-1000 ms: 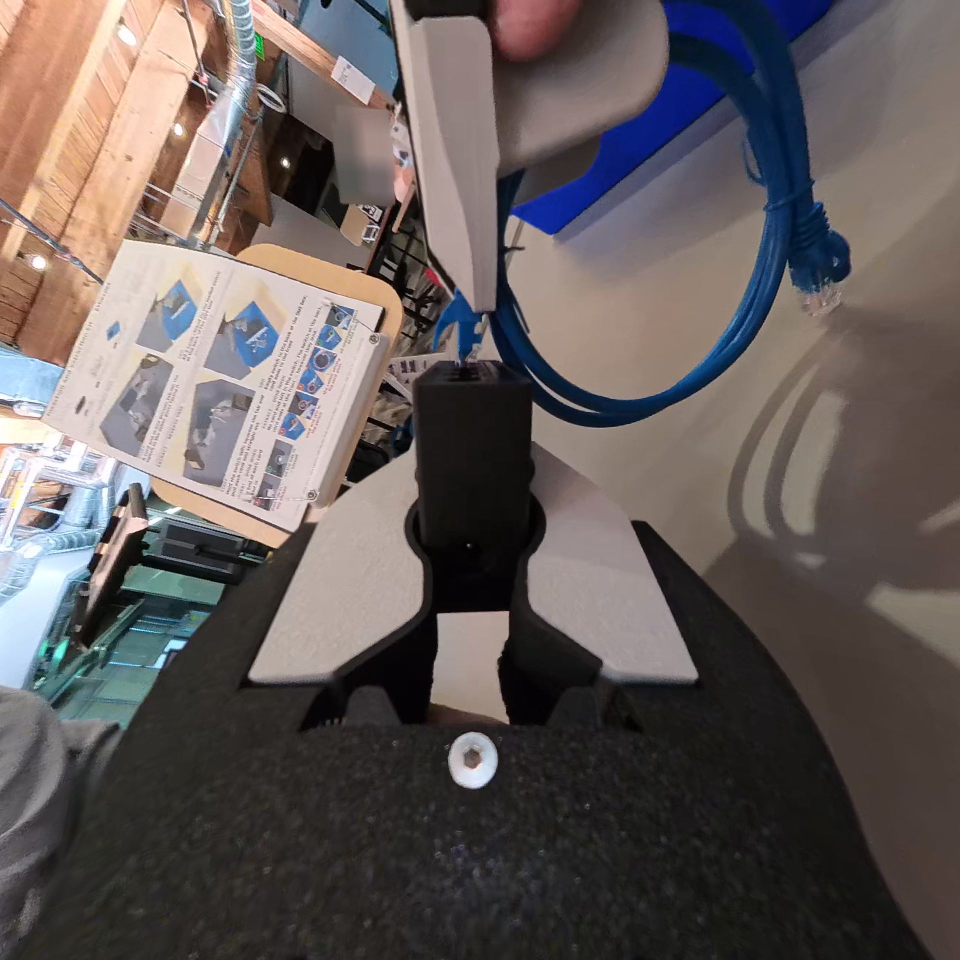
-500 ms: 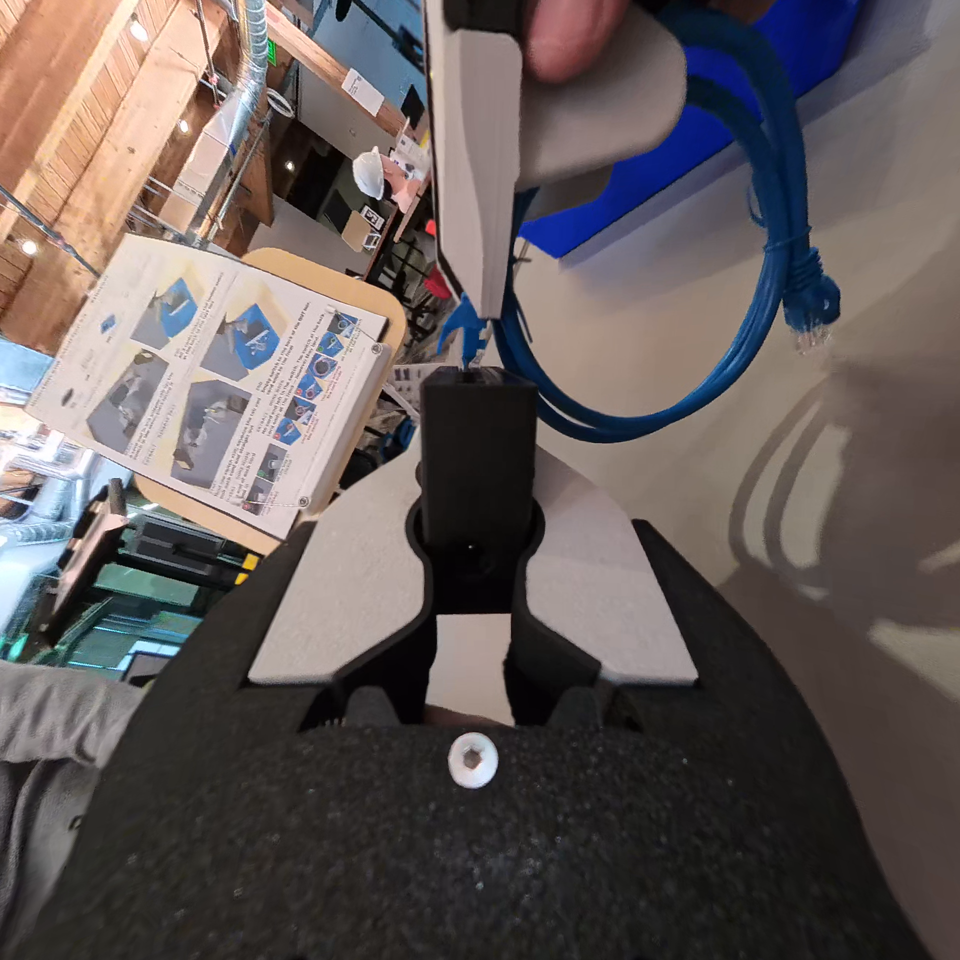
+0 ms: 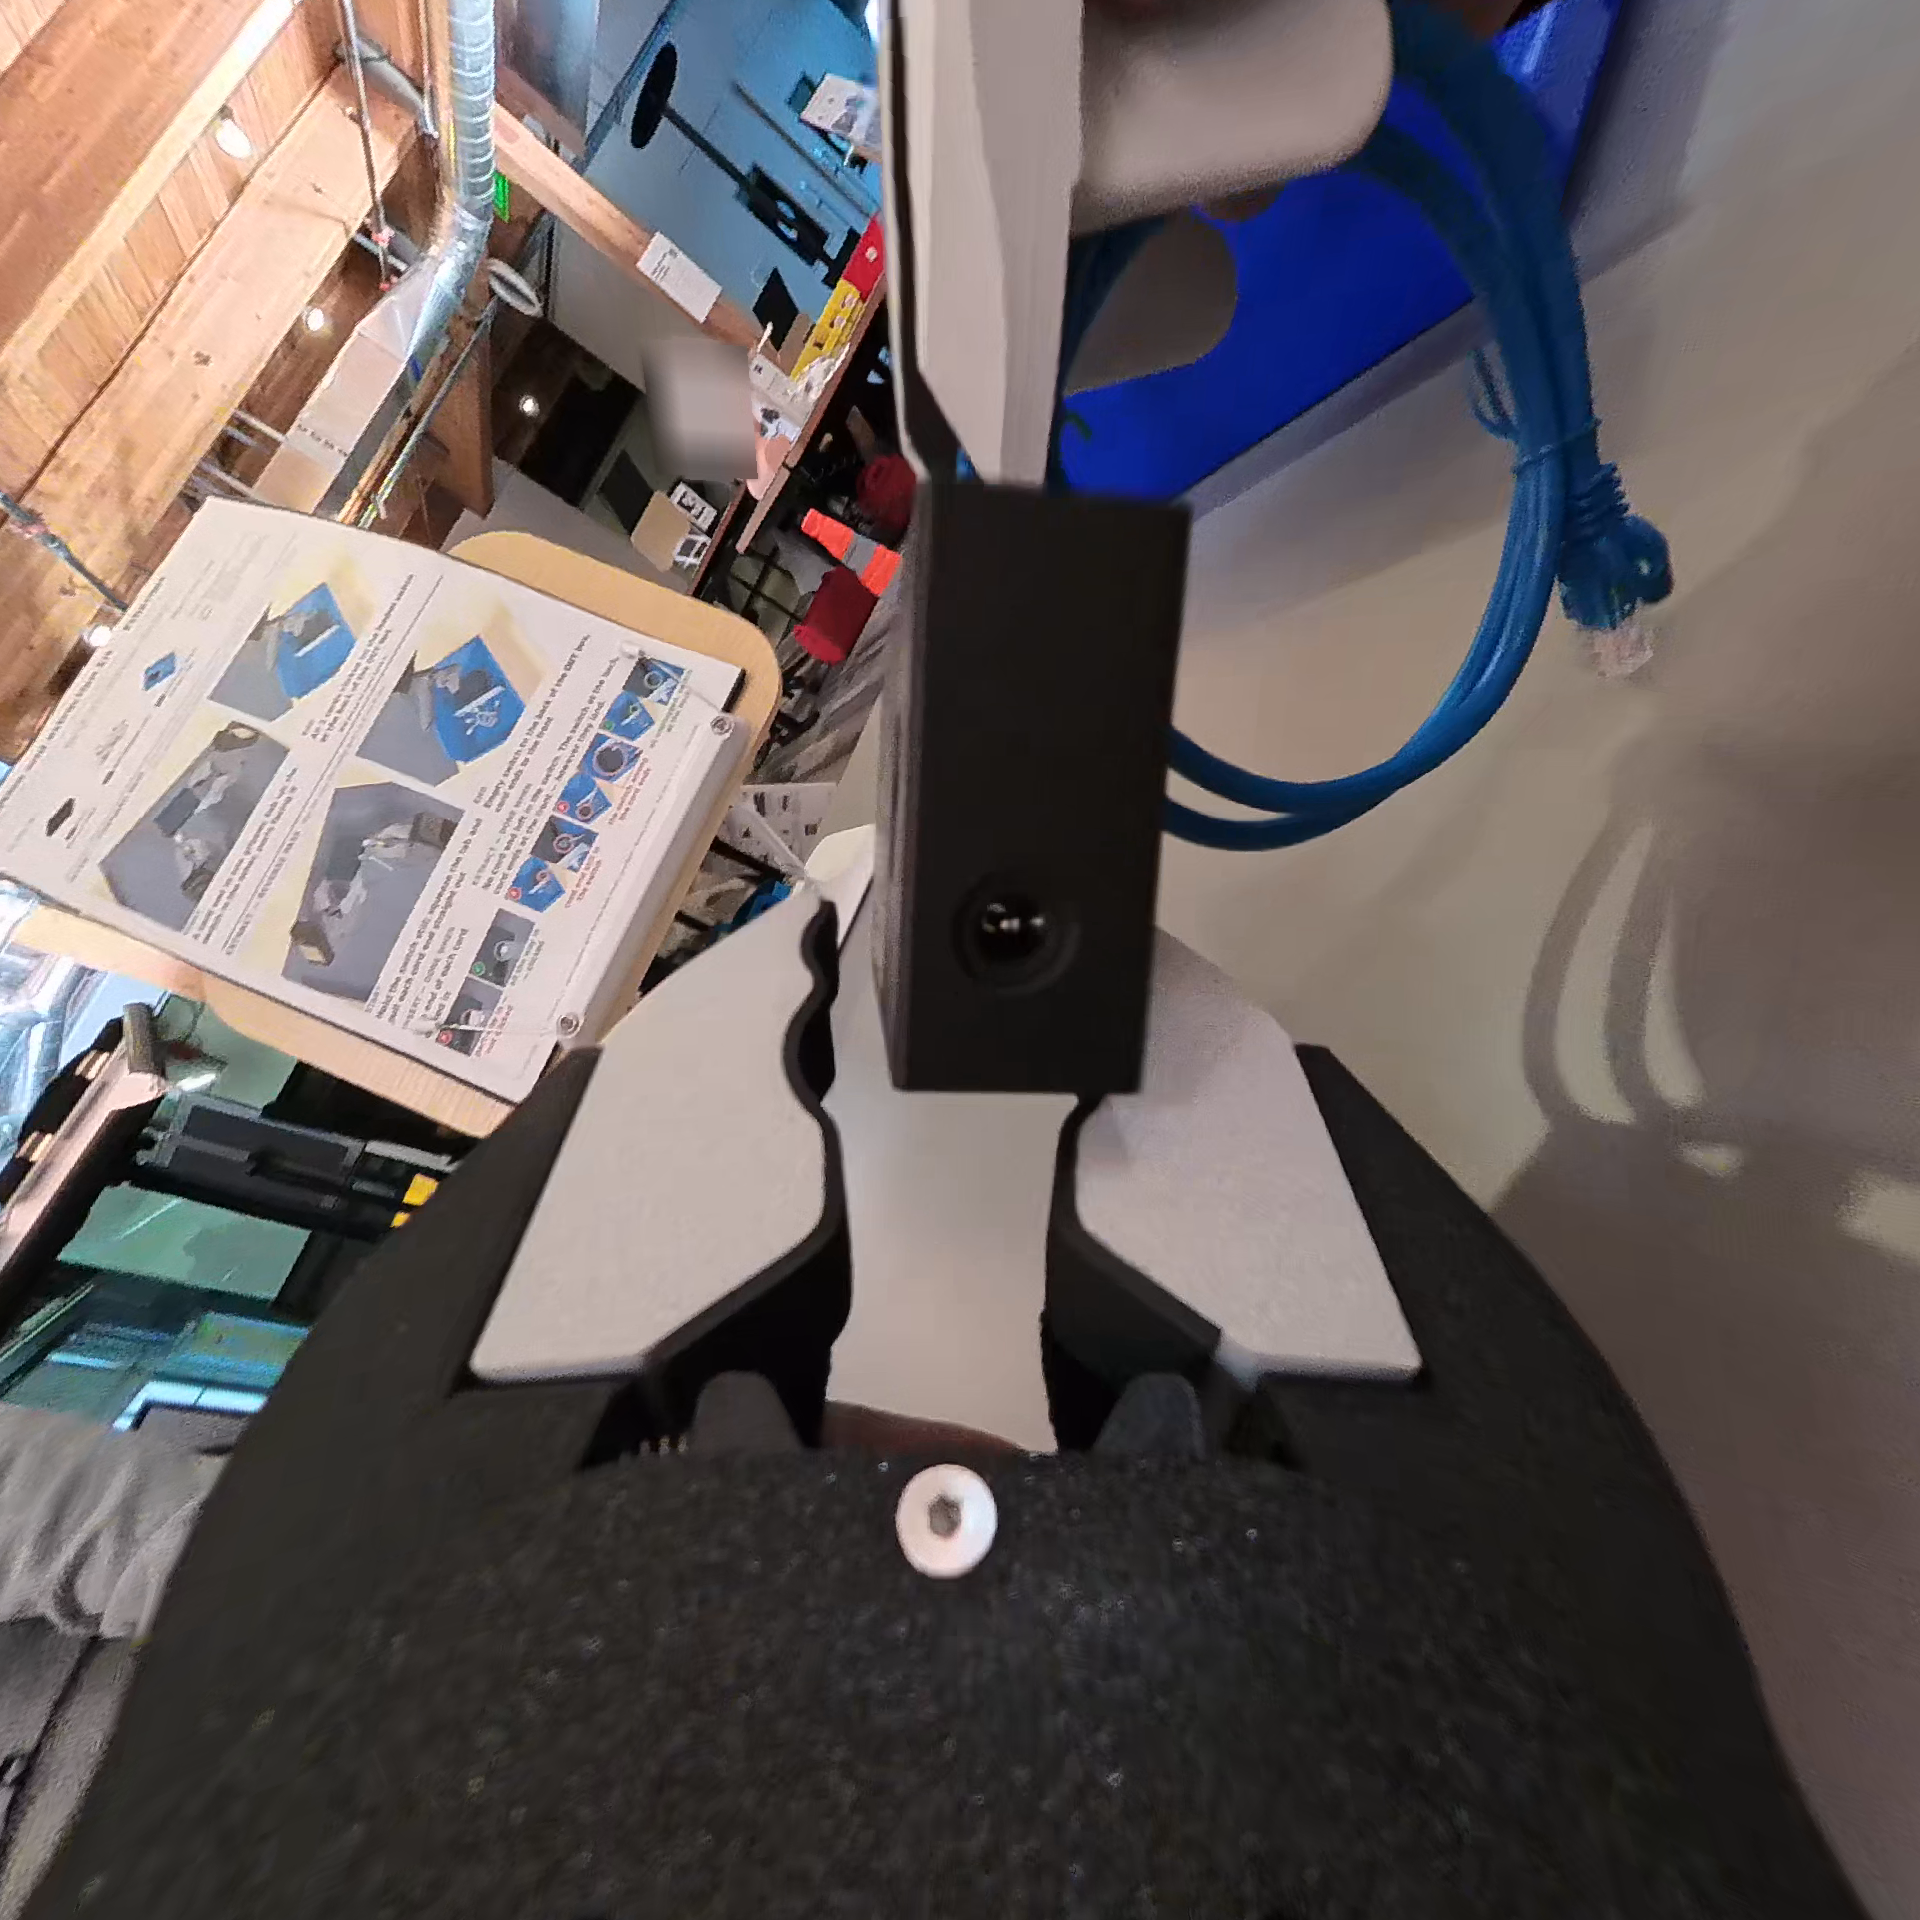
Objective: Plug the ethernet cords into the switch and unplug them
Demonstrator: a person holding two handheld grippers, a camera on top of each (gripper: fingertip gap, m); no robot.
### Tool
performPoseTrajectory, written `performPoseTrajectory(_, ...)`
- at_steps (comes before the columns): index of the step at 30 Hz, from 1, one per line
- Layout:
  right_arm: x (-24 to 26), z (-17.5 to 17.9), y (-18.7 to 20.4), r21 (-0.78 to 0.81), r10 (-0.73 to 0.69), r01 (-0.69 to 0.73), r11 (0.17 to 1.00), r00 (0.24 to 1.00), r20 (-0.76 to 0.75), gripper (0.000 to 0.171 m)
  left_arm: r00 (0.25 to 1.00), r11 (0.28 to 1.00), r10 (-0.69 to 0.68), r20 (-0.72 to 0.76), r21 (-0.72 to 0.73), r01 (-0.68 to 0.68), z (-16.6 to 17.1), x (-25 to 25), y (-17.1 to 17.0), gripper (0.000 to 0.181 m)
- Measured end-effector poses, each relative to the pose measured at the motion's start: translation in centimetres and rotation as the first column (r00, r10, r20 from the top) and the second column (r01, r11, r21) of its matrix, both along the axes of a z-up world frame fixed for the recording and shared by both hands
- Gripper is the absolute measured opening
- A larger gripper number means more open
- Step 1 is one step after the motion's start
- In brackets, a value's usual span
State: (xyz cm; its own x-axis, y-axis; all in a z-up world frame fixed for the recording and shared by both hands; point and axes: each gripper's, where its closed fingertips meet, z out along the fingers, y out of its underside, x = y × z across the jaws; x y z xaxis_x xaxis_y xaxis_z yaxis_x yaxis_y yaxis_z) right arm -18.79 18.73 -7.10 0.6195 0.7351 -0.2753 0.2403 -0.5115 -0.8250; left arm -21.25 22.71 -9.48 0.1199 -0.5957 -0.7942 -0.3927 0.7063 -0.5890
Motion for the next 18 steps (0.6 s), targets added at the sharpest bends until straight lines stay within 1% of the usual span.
performPoseTrajectory(2,-1.0,0.5,-1.2,-0.012,0.077,-0.077,0.997,0.997,-0.028,0.012,0.999,0.999,-0.039,0.022,0.009,0.039,0.3,-0.1,-0.8,0.036)
performPoseTrajectory(4,-1.7,1.1,-2.0,-0.035,0.12,-0.122,0.992,0.99,-0.069,0.012,0.994,0.996,-0.087,0.065,0.012,0.087,1.2,-0.1,-2.1,0.032)
performPoseTrajectory(6,-1.9,1.5,-2.3,-0.039,0.129,-0.133,0.99,0.988,-0.09,0.012,0.987,0.993,-0.121,0.101,0.026,0.119,2.3,-0.1,-3.4,0.031)
performPoseTrajectory(10,-2.0,2.1,-3.0,-0.046,0.156,-0.163,0.986,0.979,-0.13,0.012,0.979,0.988,-0.154,0.131,0.018,0.153,3.2,-0.1,-4.4,0.03)
performPoseTrajectory(13,-1.9,2.0,-3.1,-0.047,0.149,-0.156,0.987,0.981,-0.122,0.012,0.979,0.987,-0.161,0.128,0.014,0.161,3.0,0.0,-4.5,0.029)
performPoseTrajectory(18,-1.6,1.4,-3.0,-0.046,0.147,-0.154,0.987,0.981,-0.122,0.012,0.977,0.985,-0.169,0.128,0.048,0.164,2.4,0.4,-4.4,0.029)
